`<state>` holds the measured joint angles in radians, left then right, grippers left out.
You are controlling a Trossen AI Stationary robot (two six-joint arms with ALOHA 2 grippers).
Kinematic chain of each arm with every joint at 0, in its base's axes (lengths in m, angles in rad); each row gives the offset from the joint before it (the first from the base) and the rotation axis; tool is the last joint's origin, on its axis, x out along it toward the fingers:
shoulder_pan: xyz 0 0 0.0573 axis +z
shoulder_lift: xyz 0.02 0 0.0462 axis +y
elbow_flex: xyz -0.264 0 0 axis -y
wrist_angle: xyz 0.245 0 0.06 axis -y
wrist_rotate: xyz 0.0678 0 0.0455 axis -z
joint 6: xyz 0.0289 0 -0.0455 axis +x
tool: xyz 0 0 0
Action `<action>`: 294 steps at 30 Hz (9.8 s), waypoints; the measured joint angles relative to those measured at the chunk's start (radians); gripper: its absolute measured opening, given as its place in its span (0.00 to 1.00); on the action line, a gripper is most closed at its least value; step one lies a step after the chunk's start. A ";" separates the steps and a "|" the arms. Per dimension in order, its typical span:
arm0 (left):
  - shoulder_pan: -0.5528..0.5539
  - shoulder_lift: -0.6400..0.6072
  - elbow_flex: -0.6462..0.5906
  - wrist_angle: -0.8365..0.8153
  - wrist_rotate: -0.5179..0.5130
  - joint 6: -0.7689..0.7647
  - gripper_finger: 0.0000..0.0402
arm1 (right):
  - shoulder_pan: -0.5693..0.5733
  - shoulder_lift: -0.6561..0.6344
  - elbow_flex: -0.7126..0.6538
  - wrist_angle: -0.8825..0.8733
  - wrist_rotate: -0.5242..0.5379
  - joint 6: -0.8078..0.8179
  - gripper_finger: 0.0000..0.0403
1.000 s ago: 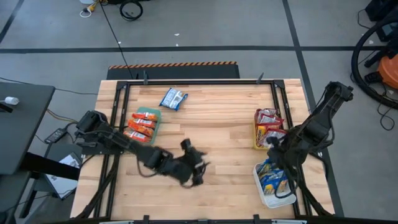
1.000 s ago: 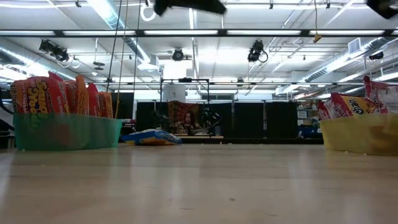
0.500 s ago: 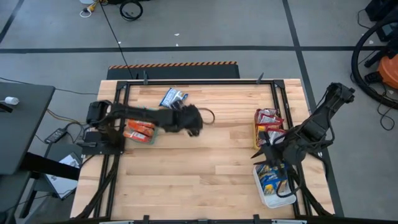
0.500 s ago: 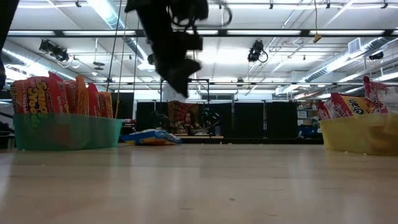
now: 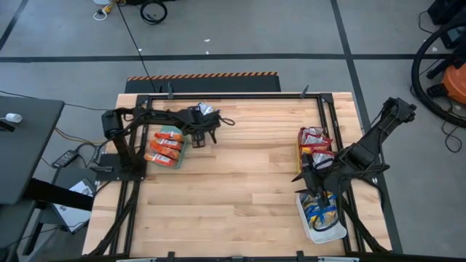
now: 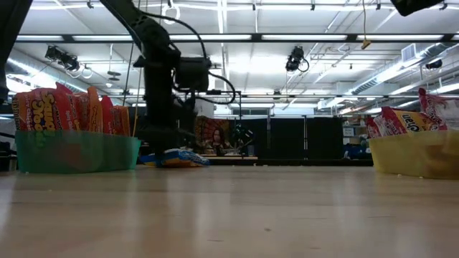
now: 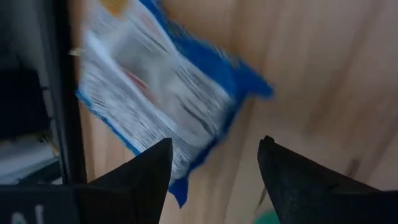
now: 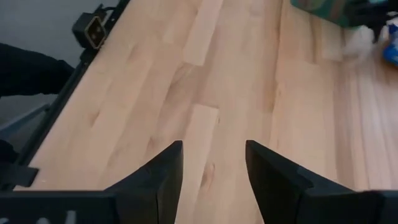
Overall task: Sort Maruchan noodles
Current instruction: Put the blue noodle pack into the white bin, then return to Home Position
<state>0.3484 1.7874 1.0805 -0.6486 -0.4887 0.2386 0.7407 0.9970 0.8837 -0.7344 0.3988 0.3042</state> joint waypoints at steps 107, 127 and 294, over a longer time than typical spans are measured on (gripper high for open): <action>-0.569 -0.218 0.318 0.457 0.310 -0.168 0.43 | 0.019 0.054 0.001 0.343 -0.370 0.452 0.33; -0.584 -0.217 0.318 0.533 0.309 -0.237 0.43 | 0.554 0.311 -0.030 0.168 0.363 0.901 0.33; -0.496 -1.755 -1.074 0.738 0.329 -0.278 0.04 | -0.840 -0.912 -0.877 0.762 -0.366 -0.248 0.07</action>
<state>-0.1474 0.0322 0.0067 0.0898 -0.1600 -0.0399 -0.0994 0.0853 0.0063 0.0280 0.0327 0.0566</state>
